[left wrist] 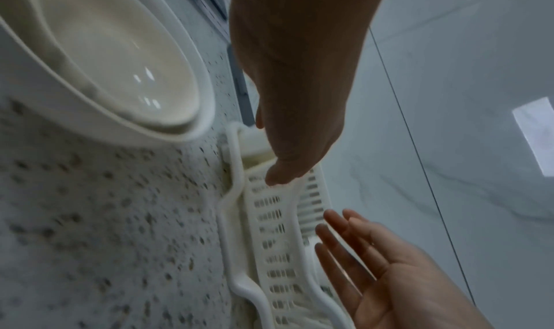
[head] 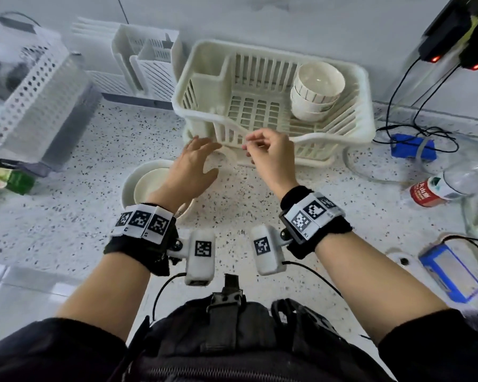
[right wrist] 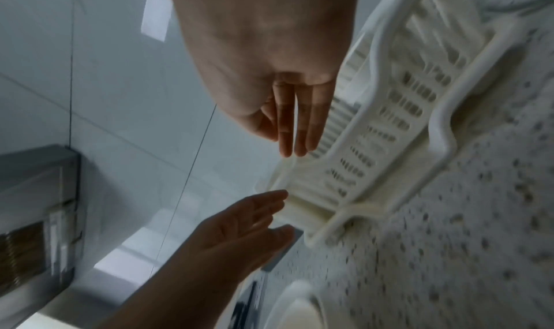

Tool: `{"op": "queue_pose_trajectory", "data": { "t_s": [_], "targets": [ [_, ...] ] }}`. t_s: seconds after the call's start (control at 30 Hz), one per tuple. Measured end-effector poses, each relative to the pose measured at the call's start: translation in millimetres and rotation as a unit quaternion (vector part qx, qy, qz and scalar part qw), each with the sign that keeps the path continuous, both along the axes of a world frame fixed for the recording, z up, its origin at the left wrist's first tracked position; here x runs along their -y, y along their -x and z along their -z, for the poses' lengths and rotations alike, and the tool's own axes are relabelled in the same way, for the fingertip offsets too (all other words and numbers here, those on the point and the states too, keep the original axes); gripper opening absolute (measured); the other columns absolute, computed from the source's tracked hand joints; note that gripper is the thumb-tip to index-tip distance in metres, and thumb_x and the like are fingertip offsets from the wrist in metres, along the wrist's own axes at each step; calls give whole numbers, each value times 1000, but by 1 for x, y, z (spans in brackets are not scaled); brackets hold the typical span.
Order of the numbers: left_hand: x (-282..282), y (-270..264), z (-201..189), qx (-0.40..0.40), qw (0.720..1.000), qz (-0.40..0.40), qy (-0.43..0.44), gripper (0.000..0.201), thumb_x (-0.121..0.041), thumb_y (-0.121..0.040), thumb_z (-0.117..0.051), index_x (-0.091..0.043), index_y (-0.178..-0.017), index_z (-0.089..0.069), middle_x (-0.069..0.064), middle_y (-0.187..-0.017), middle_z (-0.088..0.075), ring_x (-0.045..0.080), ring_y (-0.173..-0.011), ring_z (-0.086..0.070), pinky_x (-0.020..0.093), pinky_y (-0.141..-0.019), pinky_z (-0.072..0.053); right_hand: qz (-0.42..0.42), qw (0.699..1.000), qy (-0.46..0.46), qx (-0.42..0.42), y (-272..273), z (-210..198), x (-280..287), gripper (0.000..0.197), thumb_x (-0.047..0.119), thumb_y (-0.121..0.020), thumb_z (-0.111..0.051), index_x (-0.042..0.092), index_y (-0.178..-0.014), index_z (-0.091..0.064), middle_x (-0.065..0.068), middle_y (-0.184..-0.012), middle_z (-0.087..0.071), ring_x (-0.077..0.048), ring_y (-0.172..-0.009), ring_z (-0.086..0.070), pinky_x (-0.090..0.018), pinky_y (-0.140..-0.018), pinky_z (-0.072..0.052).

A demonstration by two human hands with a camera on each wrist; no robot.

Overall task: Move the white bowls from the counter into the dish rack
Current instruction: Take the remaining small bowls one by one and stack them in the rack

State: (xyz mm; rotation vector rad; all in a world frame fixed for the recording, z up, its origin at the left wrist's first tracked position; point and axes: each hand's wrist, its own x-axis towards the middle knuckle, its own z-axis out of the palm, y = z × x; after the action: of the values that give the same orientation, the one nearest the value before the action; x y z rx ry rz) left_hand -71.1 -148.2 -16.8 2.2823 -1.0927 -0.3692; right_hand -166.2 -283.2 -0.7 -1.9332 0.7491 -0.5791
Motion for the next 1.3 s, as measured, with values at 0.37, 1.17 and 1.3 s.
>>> {"op": "queue_pose_trajectory", "data": {
  "t_s": [0.37, 1.17, 1.3],
  "targets": [
    [-128, -55, 21, -27, 990, -128, -53, 48, -2, -87, -45, -3, -135, -40, 19, -144, -38, 35, -135, -32, 46, -113, -26, -58, 991, 7, -124, -52, 25, -117, 27, 4, -82, -63, 3, -109, -67, -12, -106, -73, -22, -95, -69, -33, -90, -55],
    [-180, -75, 66, -130, 988, -5, -85, 44, -32, -95, -43, -24, -138, -36, 17, -124, -62, 33, -110, -61, 43, -88, -48, -82, 897, 163, -402, -101, 56, -162, 48, 2, -85, -50, 1, -132, -38, -20, -130, -52, -37, -118, -51, -42, -93, -44],
    [-180, -75, 71, -135, 986, -5, -101, 50, -36, -96, -39, -28, -144, -24, 20, -123, -61, 34, -108, -60, 40, -87, -45, -88, 873, 196, -437, -99, 59, -164, 36, 5, -87, -51, 5, -123, -49, -16, -123, -58, -36, -111, -57, -42, -87, -48]
  ]
}}
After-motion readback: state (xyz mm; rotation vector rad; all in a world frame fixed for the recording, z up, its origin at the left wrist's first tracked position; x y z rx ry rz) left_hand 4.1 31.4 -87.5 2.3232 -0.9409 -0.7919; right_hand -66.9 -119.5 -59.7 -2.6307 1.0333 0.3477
